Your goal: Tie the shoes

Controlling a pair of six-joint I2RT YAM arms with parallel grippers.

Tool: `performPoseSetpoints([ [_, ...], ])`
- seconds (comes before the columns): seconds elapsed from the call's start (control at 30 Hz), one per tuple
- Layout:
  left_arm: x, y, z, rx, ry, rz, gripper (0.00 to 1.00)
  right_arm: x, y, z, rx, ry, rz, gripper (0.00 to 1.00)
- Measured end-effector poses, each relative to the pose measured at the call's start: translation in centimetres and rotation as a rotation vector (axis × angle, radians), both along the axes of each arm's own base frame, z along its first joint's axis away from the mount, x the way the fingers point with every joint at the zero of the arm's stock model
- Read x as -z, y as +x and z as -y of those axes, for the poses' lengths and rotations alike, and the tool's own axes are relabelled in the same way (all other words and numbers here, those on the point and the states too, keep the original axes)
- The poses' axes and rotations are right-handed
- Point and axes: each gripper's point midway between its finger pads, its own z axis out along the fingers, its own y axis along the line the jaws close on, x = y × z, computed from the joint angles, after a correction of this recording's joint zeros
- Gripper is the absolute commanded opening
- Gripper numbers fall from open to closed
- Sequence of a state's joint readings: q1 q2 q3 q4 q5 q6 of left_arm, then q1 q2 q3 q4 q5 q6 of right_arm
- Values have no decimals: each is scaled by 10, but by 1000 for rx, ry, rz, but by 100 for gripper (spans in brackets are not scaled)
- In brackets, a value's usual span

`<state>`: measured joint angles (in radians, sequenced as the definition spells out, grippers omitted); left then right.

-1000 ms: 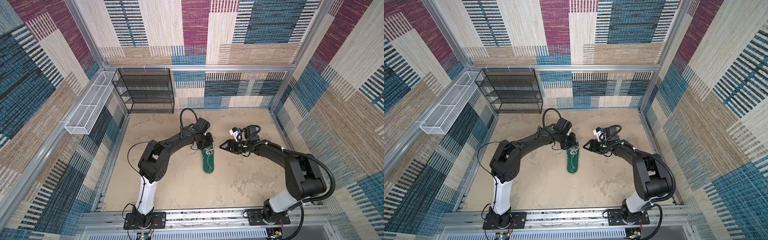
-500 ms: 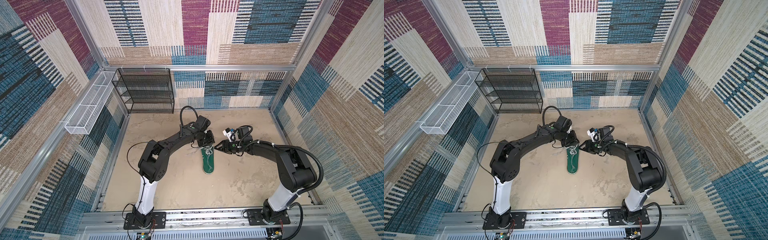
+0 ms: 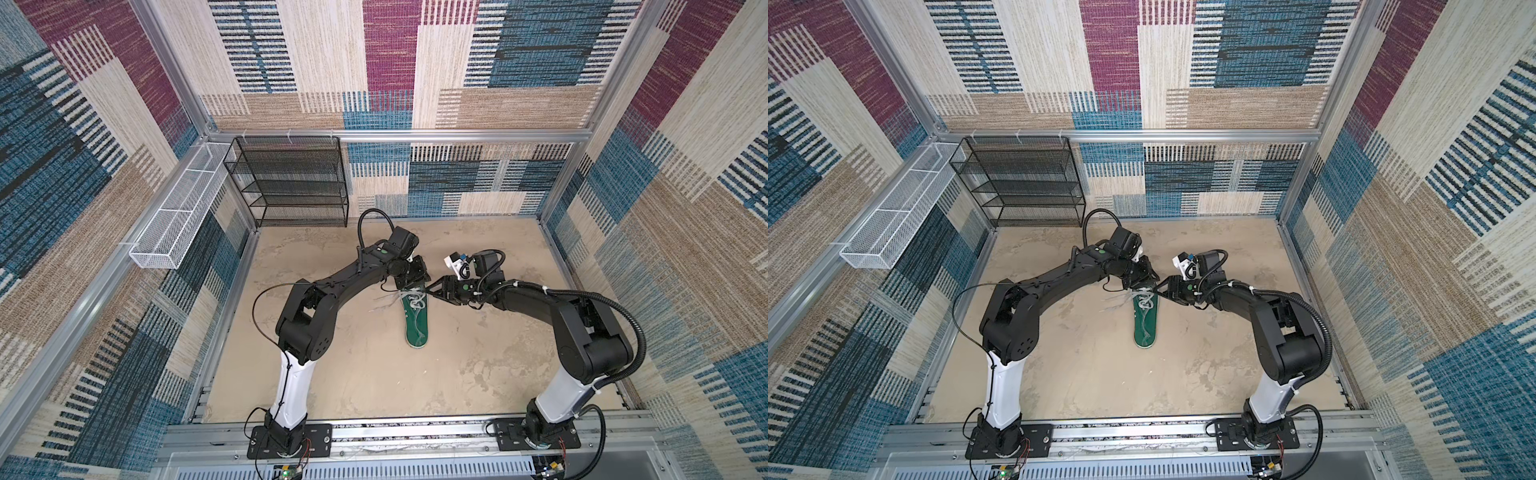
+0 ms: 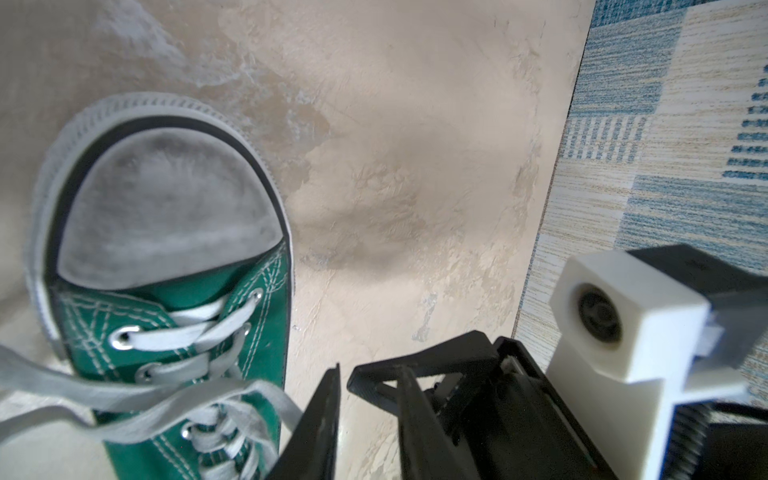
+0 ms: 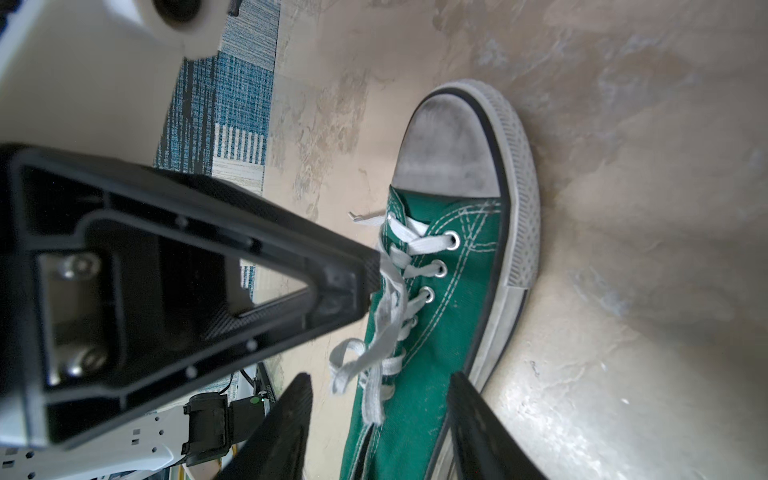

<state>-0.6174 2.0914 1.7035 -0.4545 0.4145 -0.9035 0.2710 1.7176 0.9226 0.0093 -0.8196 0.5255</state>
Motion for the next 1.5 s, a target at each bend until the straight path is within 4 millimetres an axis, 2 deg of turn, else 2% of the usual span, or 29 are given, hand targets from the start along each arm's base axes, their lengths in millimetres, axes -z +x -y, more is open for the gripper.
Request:
performPoseSetpoints([
  [0.1, -7, 0, -7, 0, 6, 9, 28, 1, 0, -4, -7, 5, -6, 54],
  [0.2, -24, 6, -29, -30, 21, 48, 27, 1, -2, -11, -21, 6, -11, 54],
  [0.27, -27, 6, -49, -52, 51, 66, 27, 2, -3, -14, -29, 6, -11, 52],
  [0.43, -1, -13, -92, -82, 124, 14, 26, 9, -3, -15, -29, -3, -32, 36],
  [0.57, 12, -25, -110, -86, 174, -10, 25, 11, 2, -16, -23, -11, -36, 18],
  [0.8, 33, -36, -118, -39, 244, -52, 25, 13, 3, -14, -20, -24, -41, 5],
  [1.0, 53, -39, -128, 21, 355, -52, 28, 14, 3, -14, -15, -30, -45, 4],
  [1.27, 59, -34, -127, 187, 536, 48, 30, 14, 2, -14, -15, -30, -45, 3],
  [1.5, 77, -37, -143, 253, 659, 42, 30, 15, 2, -13, -15, -31, -47, 2],
])
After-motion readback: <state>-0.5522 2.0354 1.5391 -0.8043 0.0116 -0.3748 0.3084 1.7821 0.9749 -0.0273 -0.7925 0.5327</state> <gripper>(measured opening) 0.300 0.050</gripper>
